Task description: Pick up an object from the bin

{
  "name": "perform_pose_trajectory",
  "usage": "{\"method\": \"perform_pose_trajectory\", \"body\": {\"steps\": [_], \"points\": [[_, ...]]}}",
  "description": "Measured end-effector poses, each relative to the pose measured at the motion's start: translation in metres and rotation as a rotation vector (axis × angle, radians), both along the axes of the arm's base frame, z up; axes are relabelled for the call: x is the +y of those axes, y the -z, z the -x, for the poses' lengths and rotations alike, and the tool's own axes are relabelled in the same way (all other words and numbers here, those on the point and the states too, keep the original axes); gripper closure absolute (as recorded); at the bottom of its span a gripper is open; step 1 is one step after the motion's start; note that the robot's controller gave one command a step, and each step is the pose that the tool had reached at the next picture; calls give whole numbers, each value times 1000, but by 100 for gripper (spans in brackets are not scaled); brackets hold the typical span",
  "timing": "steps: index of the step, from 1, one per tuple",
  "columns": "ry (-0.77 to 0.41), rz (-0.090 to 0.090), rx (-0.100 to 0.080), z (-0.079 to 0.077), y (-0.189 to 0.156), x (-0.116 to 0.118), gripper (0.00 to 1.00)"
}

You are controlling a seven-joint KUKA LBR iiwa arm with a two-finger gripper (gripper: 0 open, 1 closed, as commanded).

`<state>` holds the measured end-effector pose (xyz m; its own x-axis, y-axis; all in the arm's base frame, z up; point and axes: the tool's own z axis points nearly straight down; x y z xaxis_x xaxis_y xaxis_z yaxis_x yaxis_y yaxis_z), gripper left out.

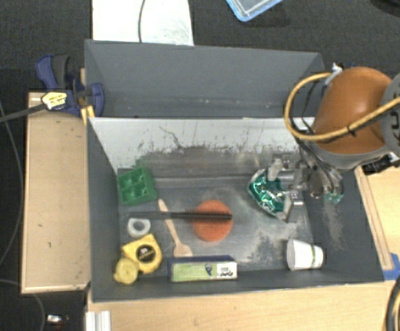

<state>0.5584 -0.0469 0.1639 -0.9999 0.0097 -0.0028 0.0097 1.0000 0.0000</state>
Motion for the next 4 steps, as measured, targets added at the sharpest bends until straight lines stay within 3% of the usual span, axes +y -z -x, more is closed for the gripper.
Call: {"method": "perform_pose_trajectory", "body": {"steps": [1,2,3,4], "points": [[25,0,-3,-11,44,66,0],[-109,3,-6,-22,73,94,0],[120,4,0,-9,82,120,0],[141,11,1,-3,86,127,0]]}}
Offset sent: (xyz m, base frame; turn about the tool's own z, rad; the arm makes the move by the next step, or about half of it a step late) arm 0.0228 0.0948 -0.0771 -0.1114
